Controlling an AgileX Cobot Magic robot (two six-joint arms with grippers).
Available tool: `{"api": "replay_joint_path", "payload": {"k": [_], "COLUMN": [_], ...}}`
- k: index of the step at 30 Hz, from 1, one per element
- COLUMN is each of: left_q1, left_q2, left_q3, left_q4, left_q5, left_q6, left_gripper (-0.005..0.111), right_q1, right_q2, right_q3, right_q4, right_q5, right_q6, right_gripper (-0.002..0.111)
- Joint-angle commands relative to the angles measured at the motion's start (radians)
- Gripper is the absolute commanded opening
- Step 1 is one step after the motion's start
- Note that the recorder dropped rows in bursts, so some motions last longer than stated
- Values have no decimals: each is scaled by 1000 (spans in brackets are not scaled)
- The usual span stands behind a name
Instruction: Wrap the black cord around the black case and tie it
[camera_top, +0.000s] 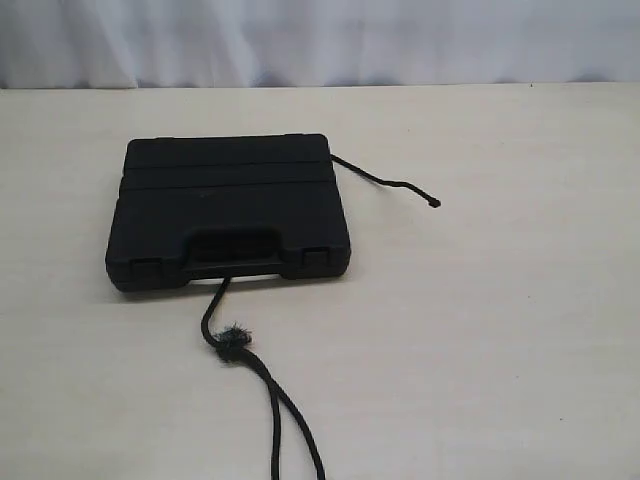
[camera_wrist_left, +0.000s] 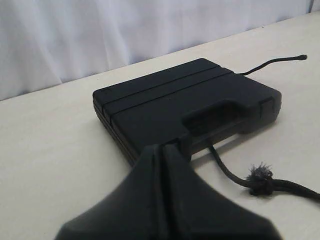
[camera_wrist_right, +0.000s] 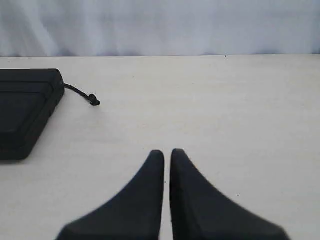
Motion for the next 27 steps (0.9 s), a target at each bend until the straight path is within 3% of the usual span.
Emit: {"api": "replay_joint_path", "payload": {"k": [1, 10, 14, 16, 22, 27], "left_q1": [1, 1, 1, 1, 1, 1], "left_q2": [-2, -2, -2, -2, -2, -2], "left_q3": [2, 2, 2, 2, 2, 2], "left_q4": [-1, -16, -140, -236, -346, -341], "left_q5": [-7, -136, -216, -322, -594, -766], "left_q6": [-4, -4, -26, -26, -52, -311], "left_gripper": [0, 0, 0, 0, 0, 0], "right_q1": [-1, -1, -1, -1, -1, -1], "right_q2": [-3, -3, -3, -3, -3, -3], "right_q3": [1, 1, 1, 1, 1, 1], "right_q4": [0, 0, 0, 16, 379, 629], "right_q5": [1, -36, -94, -159, -455, -678], "right_q6": [-7, -11, -7, 4, 32, 100], "right_gripper": [4, 4, 4, 4, 4, 4]}}
